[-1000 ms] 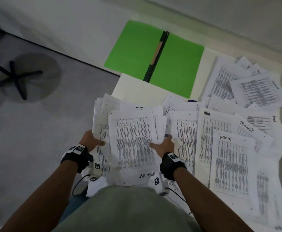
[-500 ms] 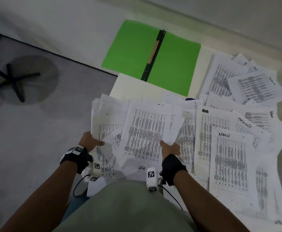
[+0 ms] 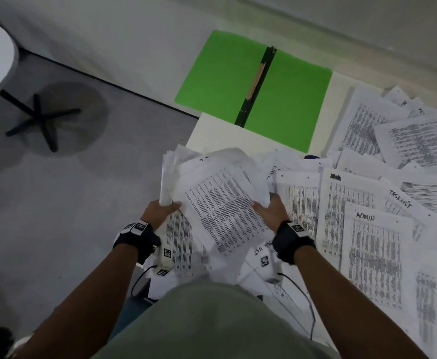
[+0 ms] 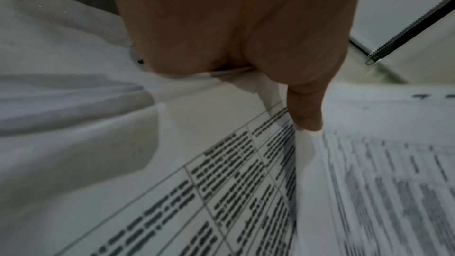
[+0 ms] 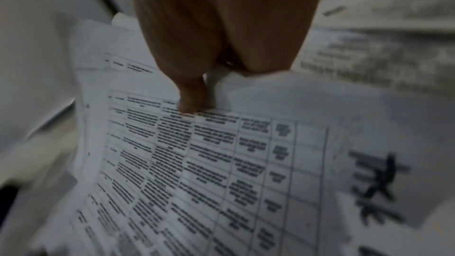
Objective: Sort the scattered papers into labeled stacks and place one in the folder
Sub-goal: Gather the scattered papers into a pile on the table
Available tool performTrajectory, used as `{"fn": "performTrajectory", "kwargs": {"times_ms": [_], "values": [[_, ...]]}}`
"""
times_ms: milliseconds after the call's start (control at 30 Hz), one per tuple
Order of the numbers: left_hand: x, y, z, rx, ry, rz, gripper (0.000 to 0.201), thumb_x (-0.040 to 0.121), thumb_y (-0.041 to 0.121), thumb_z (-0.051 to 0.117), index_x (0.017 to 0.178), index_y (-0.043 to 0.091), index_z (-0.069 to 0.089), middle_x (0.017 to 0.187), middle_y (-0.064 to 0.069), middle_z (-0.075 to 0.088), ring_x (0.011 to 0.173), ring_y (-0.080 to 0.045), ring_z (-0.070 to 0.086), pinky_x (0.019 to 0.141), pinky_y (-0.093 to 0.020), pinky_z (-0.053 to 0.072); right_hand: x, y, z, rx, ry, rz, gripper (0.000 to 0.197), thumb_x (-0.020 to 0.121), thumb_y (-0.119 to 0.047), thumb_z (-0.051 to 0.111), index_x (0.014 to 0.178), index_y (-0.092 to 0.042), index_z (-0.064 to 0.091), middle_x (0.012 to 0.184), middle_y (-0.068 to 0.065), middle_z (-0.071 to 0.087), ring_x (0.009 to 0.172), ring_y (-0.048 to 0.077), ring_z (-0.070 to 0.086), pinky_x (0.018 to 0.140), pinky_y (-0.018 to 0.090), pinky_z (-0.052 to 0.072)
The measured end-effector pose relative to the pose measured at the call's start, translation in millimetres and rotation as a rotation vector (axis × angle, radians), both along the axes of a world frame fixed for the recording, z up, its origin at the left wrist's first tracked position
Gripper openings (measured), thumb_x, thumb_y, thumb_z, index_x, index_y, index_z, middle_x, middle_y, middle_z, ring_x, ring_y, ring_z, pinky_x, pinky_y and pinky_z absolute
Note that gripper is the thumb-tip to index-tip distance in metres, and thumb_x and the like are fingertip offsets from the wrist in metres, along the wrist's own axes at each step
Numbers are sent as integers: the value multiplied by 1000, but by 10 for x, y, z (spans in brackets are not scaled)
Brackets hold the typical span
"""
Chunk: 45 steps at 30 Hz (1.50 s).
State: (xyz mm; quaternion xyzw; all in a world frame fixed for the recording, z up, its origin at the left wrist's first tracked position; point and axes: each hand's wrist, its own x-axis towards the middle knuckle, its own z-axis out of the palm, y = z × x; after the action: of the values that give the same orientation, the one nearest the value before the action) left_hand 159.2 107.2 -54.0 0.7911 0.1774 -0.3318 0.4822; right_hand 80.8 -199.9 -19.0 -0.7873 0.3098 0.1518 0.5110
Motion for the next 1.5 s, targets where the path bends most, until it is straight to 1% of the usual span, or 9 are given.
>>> {"fn": "performTrajectory", "kwargs": {"times_ms": [133,267,467,600,800,1100,1233,1333,1500], "values": [[-43,-13,6,-22,-6,-36,42,78,29,77,111,4,68,102,-11,70,94,-27,67,83,-34,51,16,245,-241,119,71,-265,43,83,-35,72,112,-5,64,110,7,69,106,27,64,95,39,49],[-69,-55,-16,-34,-16,-27,40,75,26,80,106,5,67,99,-10,70,92,-25,66,82,-34,52,-59,461,-304,12,182,-2,18,91,-29,64,88,-11,63,91,3,67,95,24,62,83,29,47],[-61,-81,-57,-20,-42,-29,45,73,14,81,110,-4,64,98,-14,67,90,-26,63,85,-37,51,-196,681,-401,-89,231,265,36,86,-24,70,112,-3,57,115,15,62,107,29,61,81,30,49],[1,-49,206,-81,-141,25,25,72,6,80,95,3,68,84,-6,69,86,-28,66,87,-44,53,-149,607,-249,-135,109,104,81,73,-30,82,135,-6,36,128,9,43,119,26,47,100,35,43],[51,4,1176,-424,-315,67,39,73,-10,72,108,7,66,97,0,76,93,-16,71,76,-24,57,159,311,594,289,-99,-35,103,50,-42,95,137,-16,45,132,-2,59,122,12,55,110,41,39],[-135,-507,2304,-683,-679,187,43,68,-6,71,105,15,63,93,9,76,89,-9,71,71,-22,56,59,252,1986,412,-676,42,50,72,3,79,106,-29,62,102,-15,74,101,4,69,87,21,54],[-358,-689,2120,-625,-691,221,43,70,-1,78,92,35,73,96,8,75,94,-13,71,81,-33,58,-149,208,1763,441,-677,-41,43,74,2,78,110,-16,62,101,-5,75,98,13,71,81,23,56],[-509,-747,1746,-427,-578,247,33,69,-1,80,92,21,73,92,0,75,90,-21,72,85,-45,57,-275,209,1426,425,-477,-63,71,52,-37,93,112,-11,64,104,3,74,99,22,70,88,41,57],[-733,-768,1709,-462,-637,394,27,67,-6,79,91,2,70,76,3,73,70,-11,67,68,-29,54,-391,162,1289,409,-441,-9,46,66,-8,86,106,-16,65,100,1,75,94,18,72,75,30,58]]}}
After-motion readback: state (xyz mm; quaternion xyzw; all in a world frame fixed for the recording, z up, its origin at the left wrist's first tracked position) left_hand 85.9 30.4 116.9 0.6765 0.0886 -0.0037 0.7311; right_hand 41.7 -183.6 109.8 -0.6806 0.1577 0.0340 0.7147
